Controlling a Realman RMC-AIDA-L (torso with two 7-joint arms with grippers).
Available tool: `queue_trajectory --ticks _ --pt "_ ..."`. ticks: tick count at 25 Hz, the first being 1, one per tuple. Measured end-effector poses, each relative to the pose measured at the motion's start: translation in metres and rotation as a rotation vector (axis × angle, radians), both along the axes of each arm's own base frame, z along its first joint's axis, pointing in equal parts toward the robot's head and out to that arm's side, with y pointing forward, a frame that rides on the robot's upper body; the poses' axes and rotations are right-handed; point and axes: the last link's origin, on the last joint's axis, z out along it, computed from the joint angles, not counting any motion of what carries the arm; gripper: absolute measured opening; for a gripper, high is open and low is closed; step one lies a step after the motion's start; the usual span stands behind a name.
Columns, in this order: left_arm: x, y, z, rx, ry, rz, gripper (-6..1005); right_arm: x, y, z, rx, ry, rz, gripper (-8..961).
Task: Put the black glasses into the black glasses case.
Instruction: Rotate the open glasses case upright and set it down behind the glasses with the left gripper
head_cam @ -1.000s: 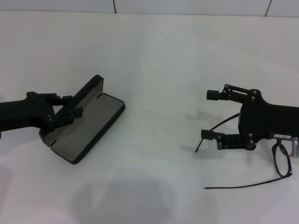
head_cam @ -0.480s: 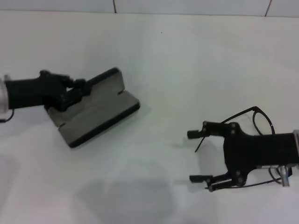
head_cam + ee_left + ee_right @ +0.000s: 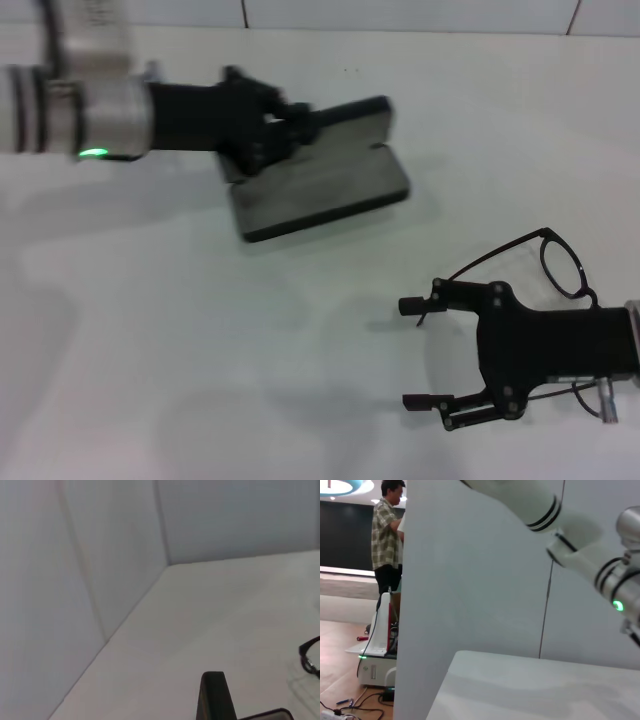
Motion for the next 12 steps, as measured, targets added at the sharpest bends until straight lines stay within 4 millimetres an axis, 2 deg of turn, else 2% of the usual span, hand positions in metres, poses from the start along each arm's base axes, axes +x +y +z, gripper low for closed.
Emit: queue_trajectory --ticks 5,12 --pt "0.032 0.009 -0.027 -0.058 0.038 -0.108 230 0.005 -0.004 -0.001 0.005 -0.002 -0.014 838" --pt "0.045 0.008 -0.045 -0.087 0.055 -0.158 290 0.013 -0.01 0.0 0.015 -0.004 -0.039 838"
